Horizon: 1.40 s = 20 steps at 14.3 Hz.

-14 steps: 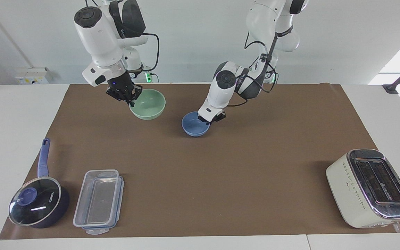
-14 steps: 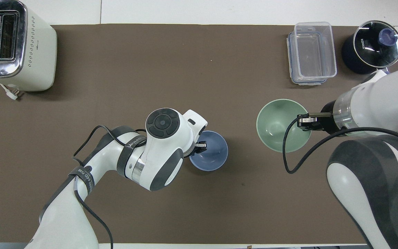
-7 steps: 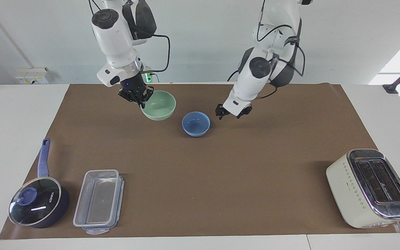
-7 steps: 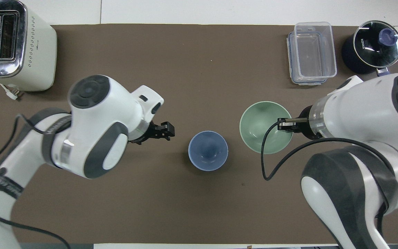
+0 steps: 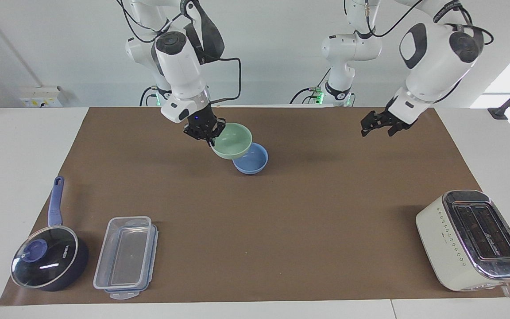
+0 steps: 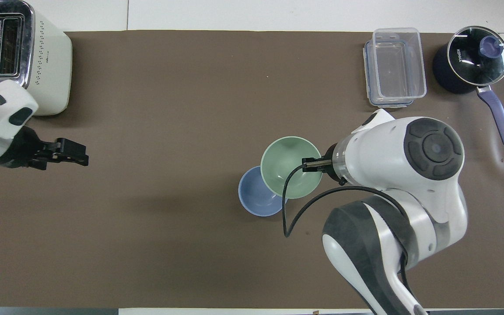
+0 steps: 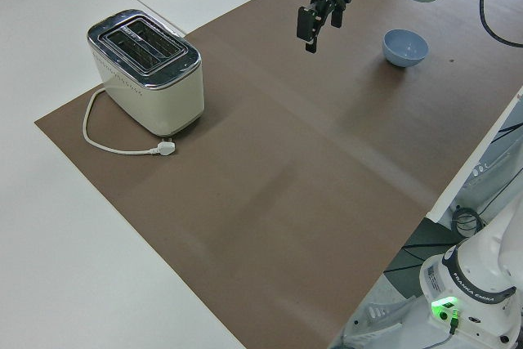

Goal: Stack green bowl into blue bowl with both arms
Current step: 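Lower the green bowl into the blue bowl with the right gripper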

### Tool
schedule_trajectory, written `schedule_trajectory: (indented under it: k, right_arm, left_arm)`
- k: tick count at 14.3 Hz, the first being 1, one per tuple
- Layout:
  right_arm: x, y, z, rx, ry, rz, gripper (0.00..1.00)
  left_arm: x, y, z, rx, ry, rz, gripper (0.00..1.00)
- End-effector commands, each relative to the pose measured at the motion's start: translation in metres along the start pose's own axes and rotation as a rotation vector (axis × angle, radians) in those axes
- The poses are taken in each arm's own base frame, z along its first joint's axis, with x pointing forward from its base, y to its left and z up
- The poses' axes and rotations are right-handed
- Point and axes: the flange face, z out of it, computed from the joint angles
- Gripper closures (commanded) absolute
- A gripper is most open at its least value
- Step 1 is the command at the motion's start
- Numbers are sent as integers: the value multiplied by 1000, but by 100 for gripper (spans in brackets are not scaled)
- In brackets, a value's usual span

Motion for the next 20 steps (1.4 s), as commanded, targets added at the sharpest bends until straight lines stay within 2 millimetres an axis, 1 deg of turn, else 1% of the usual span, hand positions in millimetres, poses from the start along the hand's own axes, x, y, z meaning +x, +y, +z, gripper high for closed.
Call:
schedule_trajectory:
  k: [1,2,3,4,5,6,8,10,12,14,16,18,20]
  right_arm:
    - [-8,-24,36,20,8,-20,100]
    - [-12,-26,47,18,4,-26,100]
    - [-17,-30,59,18,8,-36,100]
    - [-26,-36,70,21,19,-48,100]
    - [-32,-34,78,25,37,-33,100]
    - [-36,-32,82,23,36,-18,100]
    - [-40,-31,84,20,30,-3,100]
    - [-42,-29,88,16,23,-2,100]
    - [-52,-41,97,12,7,-15,100]
    - [-55,-40,100,9,1,-15,100]
    - [-59,-39,102,5,-7,-17,100]
    - [-61,-39,104,1,-14,-18,100]
    - [-60,-38,103,2,-13,-23,100]
  left_arm:
    - [1,1,-53,75,4,16,0]
    - [-1,1,-65,89,-5,16,0]
    - [-4,3,-71,102,-4,20,0]
    - [-7,7,-74,114,4,28,0]
    - [-10,12,-76,119,5,37,0]
    - [-11,12,-77,114,11,36,0]
    - [-18,12,-80,115,8,36,0]
    - [-19,7,-79,113,-4,26,0]
    - [-15,6,-77,106,-15,24,0]
    - [-9,5,-72,103,-27,23,0]
    - [-12,9,-84,102,-26,29,0]
    - [-13,9,-91,100,-31,27,0]
    - [-17,8,-101,85,10,24,0]
